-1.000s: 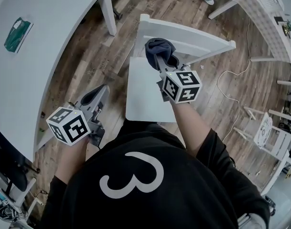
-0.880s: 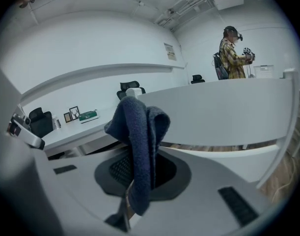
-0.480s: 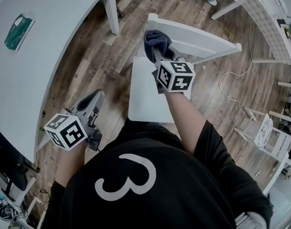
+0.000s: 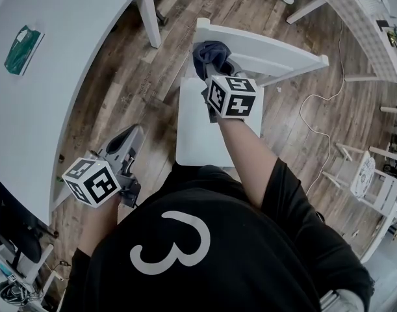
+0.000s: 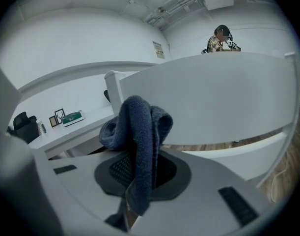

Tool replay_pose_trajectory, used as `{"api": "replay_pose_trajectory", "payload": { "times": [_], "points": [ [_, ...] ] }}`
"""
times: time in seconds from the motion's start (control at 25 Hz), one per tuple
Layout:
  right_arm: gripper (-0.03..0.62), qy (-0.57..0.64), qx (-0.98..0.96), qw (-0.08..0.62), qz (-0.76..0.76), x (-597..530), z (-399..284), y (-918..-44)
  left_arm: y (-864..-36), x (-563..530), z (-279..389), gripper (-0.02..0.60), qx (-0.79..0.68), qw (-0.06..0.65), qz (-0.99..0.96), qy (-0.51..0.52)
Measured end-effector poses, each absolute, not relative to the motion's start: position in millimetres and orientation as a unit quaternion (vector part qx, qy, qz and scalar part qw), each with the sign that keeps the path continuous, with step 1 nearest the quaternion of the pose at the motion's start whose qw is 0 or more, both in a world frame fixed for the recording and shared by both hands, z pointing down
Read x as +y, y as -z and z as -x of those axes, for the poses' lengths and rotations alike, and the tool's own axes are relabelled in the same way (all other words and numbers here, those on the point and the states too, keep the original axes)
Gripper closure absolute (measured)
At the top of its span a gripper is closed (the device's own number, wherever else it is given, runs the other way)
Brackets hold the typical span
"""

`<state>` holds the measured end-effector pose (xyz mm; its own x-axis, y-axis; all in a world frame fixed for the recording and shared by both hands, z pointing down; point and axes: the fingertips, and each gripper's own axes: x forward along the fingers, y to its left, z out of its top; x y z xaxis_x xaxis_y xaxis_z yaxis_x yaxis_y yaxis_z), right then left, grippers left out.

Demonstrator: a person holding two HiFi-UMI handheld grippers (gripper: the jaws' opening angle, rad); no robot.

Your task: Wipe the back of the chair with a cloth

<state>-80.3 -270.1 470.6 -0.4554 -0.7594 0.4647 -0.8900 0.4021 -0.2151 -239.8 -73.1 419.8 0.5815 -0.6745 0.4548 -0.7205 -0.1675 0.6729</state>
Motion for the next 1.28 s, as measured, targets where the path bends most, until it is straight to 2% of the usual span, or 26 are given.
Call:
{"api": "replay_pose_trajectory", "payload": {
  "times": [0.68, 1.28],
  "points": [
    [0.542, -0.231, -0.828, 0.15, -0.488, -272, 57, -475, -423, -82, 209, 0.568, -0.445, 0.457, -0.769, -0.046],
    [0.542, -0.235, -0.814, 0.157, -0.508, -274, -59, -477, -429, -102, 99, 0.568, -0.4, 0.466, -0.786, -0.062]
  ]
}}
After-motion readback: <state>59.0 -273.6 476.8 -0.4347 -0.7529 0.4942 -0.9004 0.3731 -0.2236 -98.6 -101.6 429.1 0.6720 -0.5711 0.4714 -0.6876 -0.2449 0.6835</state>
